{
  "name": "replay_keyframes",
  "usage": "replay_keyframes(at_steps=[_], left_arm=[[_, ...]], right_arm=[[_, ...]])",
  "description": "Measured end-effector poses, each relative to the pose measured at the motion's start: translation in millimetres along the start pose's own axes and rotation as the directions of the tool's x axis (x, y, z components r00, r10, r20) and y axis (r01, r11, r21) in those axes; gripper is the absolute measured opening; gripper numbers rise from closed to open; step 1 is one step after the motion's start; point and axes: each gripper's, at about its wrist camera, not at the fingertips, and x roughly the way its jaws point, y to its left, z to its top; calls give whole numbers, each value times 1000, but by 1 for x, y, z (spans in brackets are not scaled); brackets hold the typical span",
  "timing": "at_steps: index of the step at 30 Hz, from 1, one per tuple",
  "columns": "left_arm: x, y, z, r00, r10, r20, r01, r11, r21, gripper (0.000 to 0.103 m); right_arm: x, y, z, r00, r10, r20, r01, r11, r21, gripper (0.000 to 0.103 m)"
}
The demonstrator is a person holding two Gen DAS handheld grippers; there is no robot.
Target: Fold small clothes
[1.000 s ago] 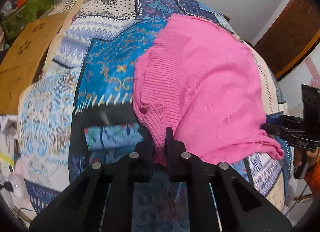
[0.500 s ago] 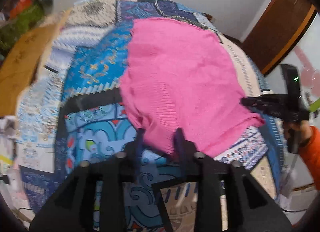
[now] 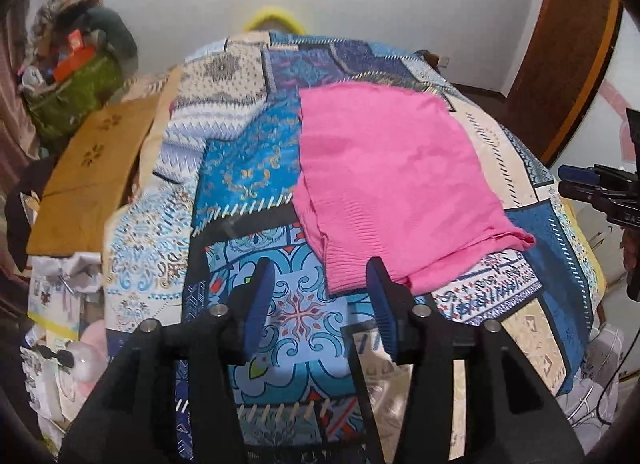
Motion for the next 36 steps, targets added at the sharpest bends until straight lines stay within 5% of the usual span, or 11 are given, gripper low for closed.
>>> replay_keyframes(at_steps=[3,7,15,25,31,33,36], left_arm=[[-7,-8,-3,1000,1,15,-2,1000,31,64],[-2,-20,-12,1000,-3,9,2,998,61,69],[41,-35,-25,995,41,-92,-26,987,157,69],[67,-54,-13,998,23,-55,-8,965,262,77],[78,-57,-8,995,-60,-75,76,967,243,49],[79,-60,-7,997,-48,-63,62,967,248,28],[81,-65,-5,999,-4,-51,17,966,259,15]], right_arm=[[-5,14,-2,1000,19,20,-18,1000,-17,58],[2,27,-12,999,30,15,-30,999,-39,64],[50,25,-31,994,45,-102,-47,999,-25,64],[87,24,-32,985,64,-158,-75,995,-67,60],[100,19,-27,982,101,-160,-108,993,-39,30],[102,20,-26,983,94,-158,-103,994,-46,16],[101,25,-24,985,77,-155,-90,993,-76,9]])
